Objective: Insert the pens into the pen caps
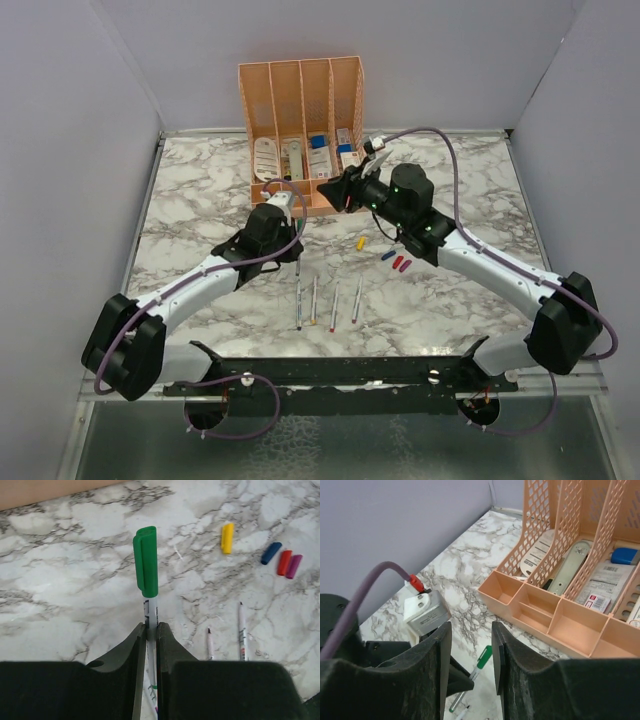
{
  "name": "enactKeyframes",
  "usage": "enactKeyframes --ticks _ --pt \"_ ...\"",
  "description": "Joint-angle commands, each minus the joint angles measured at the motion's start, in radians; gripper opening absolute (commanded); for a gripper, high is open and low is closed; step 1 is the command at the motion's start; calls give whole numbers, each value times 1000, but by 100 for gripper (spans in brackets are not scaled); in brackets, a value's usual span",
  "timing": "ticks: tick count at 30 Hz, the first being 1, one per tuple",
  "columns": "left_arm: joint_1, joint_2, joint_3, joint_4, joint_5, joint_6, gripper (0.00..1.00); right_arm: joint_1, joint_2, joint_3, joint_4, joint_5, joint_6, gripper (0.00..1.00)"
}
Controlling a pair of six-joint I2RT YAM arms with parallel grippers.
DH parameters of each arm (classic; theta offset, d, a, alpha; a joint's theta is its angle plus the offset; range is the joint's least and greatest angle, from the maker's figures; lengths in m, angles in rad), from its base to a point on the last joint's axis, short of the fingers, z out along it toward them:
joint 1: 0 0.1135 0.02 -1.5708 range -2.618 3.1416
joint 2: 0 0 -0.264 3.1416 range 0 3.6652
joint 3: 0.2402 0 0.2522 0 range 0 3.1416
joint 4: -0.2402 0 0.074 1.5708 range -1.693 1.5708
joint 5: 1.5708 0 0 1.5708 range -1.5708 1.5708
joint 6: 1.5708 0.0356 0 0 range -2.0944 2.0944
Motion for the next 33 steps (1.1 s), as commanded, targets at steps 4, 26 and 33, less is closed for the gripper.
enactKeyframes --ticks 4,26,33 --pt "123 30 17 -67 -74 -14 0 7 -54 30 -125 164 -24 37" --pt "250 358 174 -178 -85 92 0 7 -45 -17 -269 342 19 36" --pt "259 445 231 -183 -78 98 11 7 -38 -21 -270 338 18 36"
